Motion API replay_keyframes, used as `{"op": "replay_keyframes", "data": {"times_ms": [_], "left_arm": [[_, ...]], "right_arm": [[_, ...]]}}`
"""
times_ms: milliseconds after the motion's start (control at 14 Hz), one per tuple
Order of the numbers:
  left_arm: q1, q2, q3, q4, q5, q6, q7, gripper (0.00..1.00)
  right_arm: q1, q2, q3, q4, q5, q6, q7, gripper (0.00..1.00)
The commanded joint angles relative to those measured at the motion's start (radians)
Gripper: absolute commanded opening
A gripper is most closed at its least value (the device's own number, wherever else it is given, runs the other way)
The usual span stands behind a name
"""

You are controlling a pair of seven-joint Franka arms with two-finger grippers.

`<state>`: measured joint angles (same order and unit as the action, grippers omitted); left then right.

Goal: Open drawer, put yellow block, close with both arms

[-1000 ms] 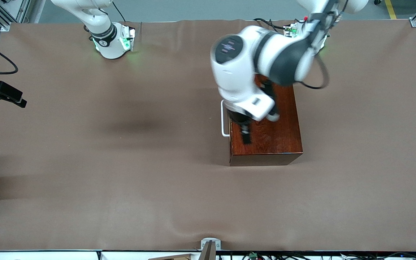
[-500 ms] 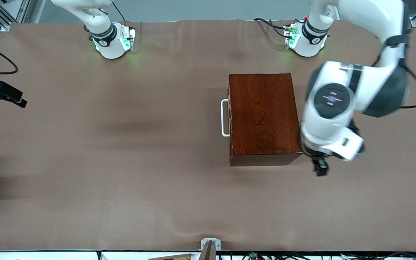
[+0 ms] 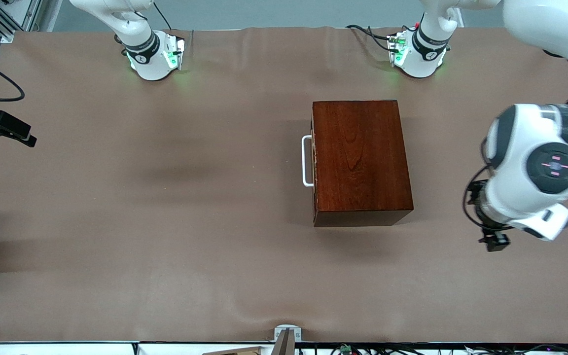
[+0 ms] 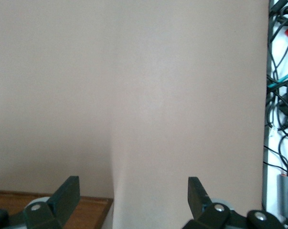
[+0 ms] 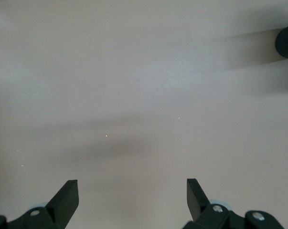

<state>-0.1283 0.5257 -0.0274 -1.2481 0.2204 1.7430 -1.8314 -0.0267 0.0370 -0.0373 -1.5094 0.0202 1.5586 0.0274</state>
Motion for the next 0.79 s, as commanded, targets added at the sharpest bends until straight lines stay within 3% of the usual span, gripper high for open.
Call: {"op": "replay_keyframes", "data": {"times_ms": [0,357,714], "left_arm": [[0.05,-0.05,-0.012,-0.071,-0.045,-0.003,0.076,1.0],[0.108,-0.217,-0.014,-0.281,-0.131,0.016,0.242,1.0],[0.111,-0.421,-0.014,-0.564,-0.15,0.191,0.45,1.0]], "right_arm": [[-0.018,-0.008,0.013,-0.003,-0.002,-0.005,-0.001,1.0],[-0.018,-0.006,0.013,-0.003,-0.005,-0.003,-0.001,1.0],[-0.018,-0.006,0.013,-0.003,-0.005,-0.005,-0.001,1.0]]}}
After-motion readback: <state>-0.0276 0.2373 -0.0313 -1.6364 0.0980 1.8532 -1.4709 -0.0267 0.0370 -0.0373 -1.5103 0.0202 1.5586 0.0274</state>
